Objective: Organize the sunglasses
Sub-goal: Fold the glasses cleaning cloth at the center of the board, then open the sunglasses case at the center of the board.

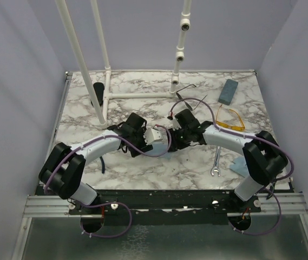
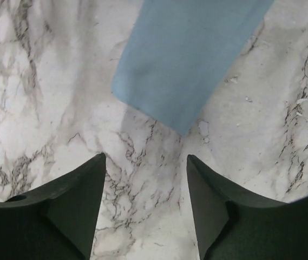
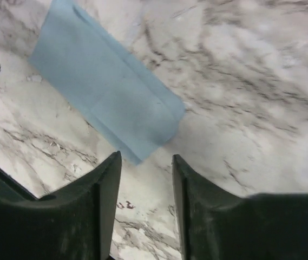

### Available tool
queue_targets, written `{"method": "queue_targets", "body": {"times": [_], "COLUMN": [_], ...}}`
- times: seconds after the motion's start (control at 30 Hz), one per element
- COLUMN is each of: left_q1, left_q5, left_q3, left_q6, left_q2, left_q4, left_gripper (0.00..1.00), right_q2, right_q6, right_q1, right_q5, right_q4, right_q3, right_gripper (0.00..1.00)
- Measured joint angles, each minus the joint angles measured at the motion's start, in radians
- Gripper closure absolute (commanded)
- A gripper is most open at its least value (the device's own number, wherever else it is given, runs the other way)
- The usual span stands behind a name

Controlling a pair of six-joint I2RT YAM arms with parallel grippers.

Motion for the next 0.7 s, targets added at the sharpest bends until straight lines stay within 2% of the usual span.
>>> {"method": "queue_targets", "body": {"times": [0.07,0.13,0.17,0.33,0.43,0.53,0.7], "left_q1": [0.025,0.052,0.061,0.115,0.143,0.165,0.176], "left_q5": [0.008,0.011,0.013,0.033,0.042,0.052,0.058], "left_q3": [0.005,0.011,0.012,0.013,0.013,0.013,0.011], "left_q6": [-0.015,-0.035,-0.048,-0.104,-0.133,-0.153,-0.168], "left_q2": [-0.013,-0.032,-0.041,-0.072,-0.073,-0.073,-0.073], "left_q4": [0.001,0.006,0.010,0.041,0.062,0.076,0.094], "left_gripper": [0.13,0.03,0.01,0.01,0.01,0.01,0.01], "right_q2": [-0.031,-0.089,-0.116,-0.250,-0.224,-0.086,0.265], "right_q6": [-0.002,-0.010,-0.008,-0.004,0.003,0.004,-0.007], "right_q1": [-0.018,-0.072,-0.104,-0.377,-0.521,-0.609,-0.679], "right_q5": [0.047,0.109,0.134,0.243,0.284,0.338,0.436], "right_q4": [-0.026,-0.043,-0.044,0.011,0.050,0.056,0.009], "right_q3": [0.011,0.031,0.040,0.093,0.161,0.317,0.676], "right_gripper": [0.25,0.06,0.01,0.00,0.00,0.00,0.00]}}
